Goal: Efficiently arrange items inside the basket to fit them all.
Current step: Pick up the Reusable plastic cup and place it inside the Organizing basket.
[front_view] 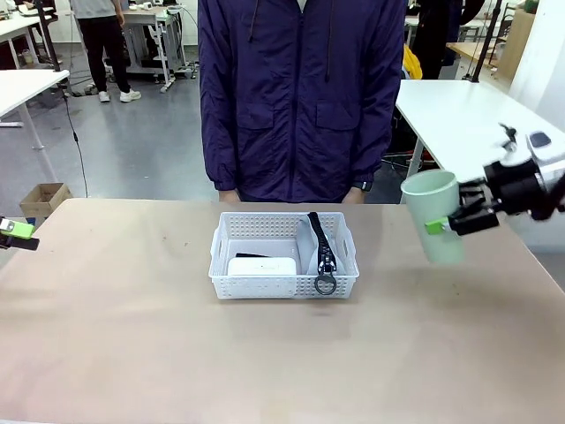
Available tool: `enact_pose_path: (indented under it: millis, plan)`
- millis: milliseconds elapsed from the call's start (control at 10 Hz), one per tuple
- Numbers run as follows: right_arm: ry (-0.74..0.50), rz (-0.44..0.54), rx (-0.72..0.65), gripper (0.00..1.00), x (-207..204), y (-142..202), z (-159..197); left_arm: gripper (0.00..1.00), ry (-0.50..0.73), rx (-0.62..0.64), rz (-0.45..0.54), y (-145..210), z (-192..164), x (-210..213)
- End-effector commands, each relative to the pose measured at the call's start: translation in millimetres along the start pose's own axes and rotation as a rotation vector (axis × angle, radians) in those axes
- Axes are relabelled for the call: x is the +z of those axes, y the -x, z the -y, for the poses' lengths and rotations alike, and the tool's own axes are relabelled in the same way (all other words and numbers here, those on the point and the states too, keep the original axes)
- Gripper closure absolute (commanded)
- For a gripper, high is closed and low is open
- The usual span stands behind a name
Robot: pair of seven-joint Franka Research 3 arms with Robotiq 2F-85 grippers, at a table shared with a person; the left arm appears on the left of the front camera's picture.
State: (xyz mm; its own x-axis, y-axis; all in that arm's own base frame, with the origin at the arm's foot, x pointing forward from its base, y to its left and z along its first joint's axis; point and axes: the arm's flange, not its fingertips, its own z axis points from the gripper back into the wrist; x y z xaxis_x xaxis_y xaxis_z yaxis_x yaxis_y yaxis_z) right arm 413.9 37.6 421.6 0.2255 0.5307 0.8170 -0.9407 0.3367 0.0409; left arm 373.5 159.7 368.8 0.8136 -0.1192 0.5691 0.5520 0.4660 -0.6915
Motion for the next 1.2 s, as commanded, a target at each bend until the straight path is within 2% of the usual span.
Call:
enact_pose_path:
  millis: [0, 200, 400, 600, 700, 800, 900, 1100]
  plan:
    - [0.008, -0.117, 0.164, 0.13, -29.3, -90.1, -25.1, 0.0, -0.001, -0.001, -0.001, 1.3, 2.4, -0.2]
    - [-0.017, -0.192, 0.309, 0.13, -80.5, -152.8, -44.8, 0.0, -0.001, -0.001, -0.001, 1.3, 2.4, -0.2]
    - [0.001, -0.343, 0.488, 0.13, -144.7, -204.4, -67.1, 0.0, -0.001, -0.001, -0.001, 1.3, 2.4, -0.2]
    - [0.03, -0.53, 0.589, 0.13, -200.1, -227.8, -73.9, 0.0, -0.001, -0.001, -0.001, 1.3, 2.4, -0.2]
    - [-0.041, -0.515, 0.59, 0.13, -214.9, -228.4, -69.4, 0.0, -0.001, -0.001, -0.001, 1.3, 2.4, -0.2]
    - [-0.074, -0.511, 0.536, 0.13, -219.2, -224.9, -64.9, 0.0, -0.001, -0.001, -0.001, 1.3, 2.4, -0.2]
    - [-0.031, -0.466, 0.629, 0.13, -208.6, -211.3, -87.1, 0.0, -0.001, -0.001, -0.001, 1.3, 2.4, -0.2]
    - [-0.031, -0.466, 0.629, 0.13, -208.6, -211.3, -87.1, 0.0, -0.001, -0.001, -0.001, 1.3, 2.4, -0.2]
